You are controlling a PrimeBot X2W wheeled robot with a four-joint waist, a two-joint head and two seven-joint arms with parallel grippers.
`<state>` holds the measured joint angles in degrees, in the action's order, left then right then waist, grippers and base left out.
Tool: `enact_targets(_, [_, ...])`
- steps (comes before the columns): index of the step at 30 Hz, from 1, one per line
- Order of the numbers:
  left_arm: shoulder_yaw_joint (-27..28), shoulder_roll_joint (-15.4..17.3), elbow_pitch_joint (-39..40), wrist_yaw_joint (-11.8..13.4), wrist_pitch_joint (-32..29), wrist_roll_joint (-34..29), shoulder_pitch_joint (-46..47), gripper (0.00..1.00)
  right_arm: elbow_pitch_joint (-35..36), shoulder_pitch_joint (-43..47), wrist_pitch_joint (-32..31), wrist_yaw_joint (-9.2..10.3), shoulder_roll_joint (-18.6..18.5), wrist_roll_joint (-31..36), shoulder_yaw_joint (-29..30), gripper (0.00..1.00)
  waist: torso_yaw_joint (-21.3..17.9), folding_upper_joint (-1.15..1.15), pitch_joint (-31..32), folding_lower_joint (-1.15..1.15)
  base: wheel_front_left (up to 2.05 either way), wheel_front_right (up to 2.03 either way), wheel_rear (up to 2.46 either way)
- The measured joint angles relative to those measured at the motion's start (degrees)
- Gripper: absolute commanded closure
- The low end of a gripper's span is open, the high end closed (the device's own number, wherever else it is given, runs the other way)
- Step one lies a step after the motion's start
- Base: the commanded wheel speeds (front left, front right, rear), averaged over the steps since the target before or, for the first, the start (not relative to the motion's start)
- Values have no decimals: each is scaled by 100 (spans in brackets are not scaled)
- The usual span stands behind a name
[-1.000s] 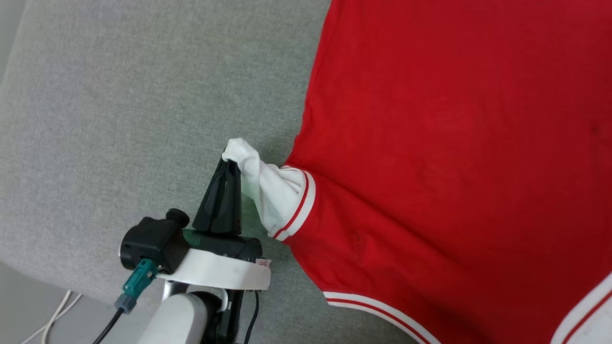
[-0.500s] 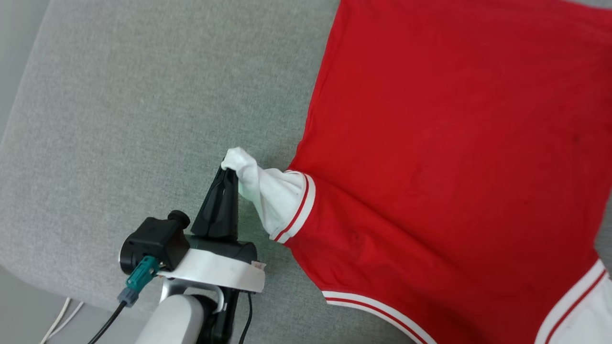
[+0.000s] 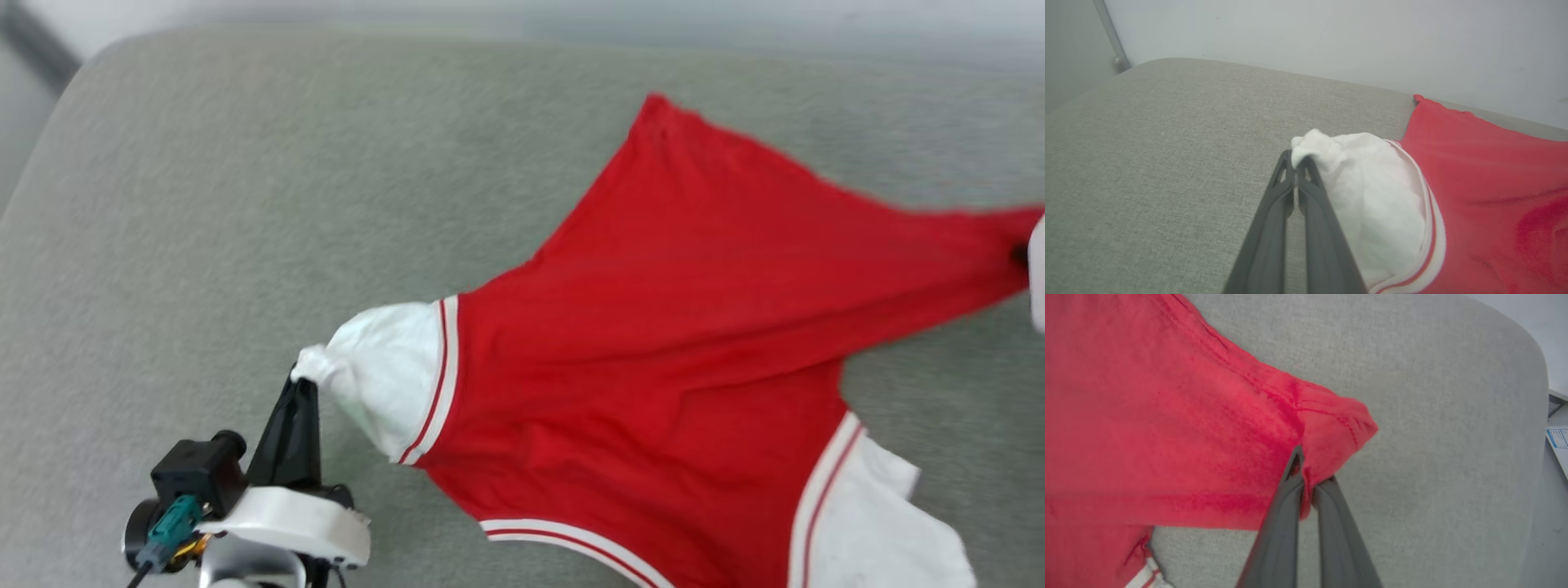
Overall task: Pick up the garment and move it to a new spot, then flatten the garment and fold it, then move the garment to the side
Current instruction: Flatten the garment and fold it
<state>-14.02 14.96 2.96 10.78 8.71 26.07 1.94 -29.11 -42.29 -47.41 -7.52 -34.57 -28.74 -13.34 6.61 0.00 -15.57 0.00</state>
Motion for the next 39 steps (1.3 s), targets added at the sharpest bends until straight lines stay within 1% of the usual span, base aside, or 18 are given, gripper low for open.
enact_targets(5, [179, 118, 55, 135, -110, 113, -393, 100, 751, 1433, -449, 0, -76, -209, 256, 100, -512, 0, 396, 0, 0, 0, 0])
enact_targets(6, [237, 181, 71, 181, -189, 183, -565, 100, 1165, 2424, -672, 0, -40, -267, 511, 100, -800, 0, 608, -1, 0, 0, 0])
enact_targets(9, [291, 236, 71, 192, -253, 238, -678, 100, 1481, 3360, -828, 0, 179, -271, 776, 100, -1056, 0, 788, -1, 0, 0, 0])
enact_targets(12, [299, 268, 77, 207, -309, 261, -749, 100, 1645, 4123, -950, 0, 549, -269, 1074, 100, -1272, 0, 923, -1, 0, 0, 0])
enact_targets(14, [299, 288, 87, 207, -350, 280, -750, 100, 1688, 4439, -957, 1, 833, -243, 1226, 99, -1390, 0, 975, -1, 0, 0, 0])
enact_targets(15, [299, 291, 91, 207, -355, 286, -750, 100, 1730, 4534, -922, 1, 946, -211, 1254, 26, -1436, 0, 991, -1, 0, 0, 0])
enact_targets(16, [296, 293, 98, 207, -376, 286, -749, 100, 1801, 4596, -797, 1, 1059, -202, 1294, 0, -1474, 0, 998, -1, 0, 0, 0])
enact_targets(17, [294, 297, 98, 211, -405, 290, -748, 100, 1872, 4609, -588, 1, 1158, -174, 1335, 0, -1500, 0, 1000, -1, 0, 0, 0])
enact_targets(19, [296, 309, 107, 240, -426, 291, -748, 100, 2006, 4598, -166, 1, 1233, -62, 1362, 0, -1534, 0, 986, -1, 0, 0, 0])
enact_targets(22, [289, 352, 127, 240, -461, 291, -740, 100, 2145, 4437, 800, 1, 1333, 93, 1458, 0, -1541, 0, 945, -1, 0, 0, 0])
enact_targets(27, [226, 372, 205, 242, -506, 272, -656, 100, 2213, 3891, 2680, 1, 1489, 130, 1472, 0, -1476, 0, 855, -1, 0, 0, 0])
enact_targets(29, [186, 369, 235, 237, -526, 256, -580, 100, 2210, 3729, 3154, 1, 1506, 47, 1394, 0, -1423, 0, 802, -1, 0, 0, 0])
enact_targets(32, [145, 363, 264, 207, -525, 232, -403, 100, 2111, 3346, 3331, 1, 1501, -114, 1263, 0, -1336, 0, 669, -1, 0, 0, 0])
enact_targets(34, [102, 353, 272, 185, -526, 205, -243, 100, 2065, 3009, 3223, 1, 1429, -164, 1170, 0, -1269, 0, 560, 0, 0, 0, 0])
enact_targets(37, [19, 322, 286, 131, -512, 145, 3, 100, 2000, 2522, 2751, 1, 1328, -254, 951, 0, -1153, 0, 369, 0, 0, 0, 0])
enact_targets(39, [-47, 281, 291, 99, -493, 122, 160, 100, 1878, 2194, 2178, 1, 1172, -359, 783, 0, -1066, 0, 229, 0, 0, 0, 0])
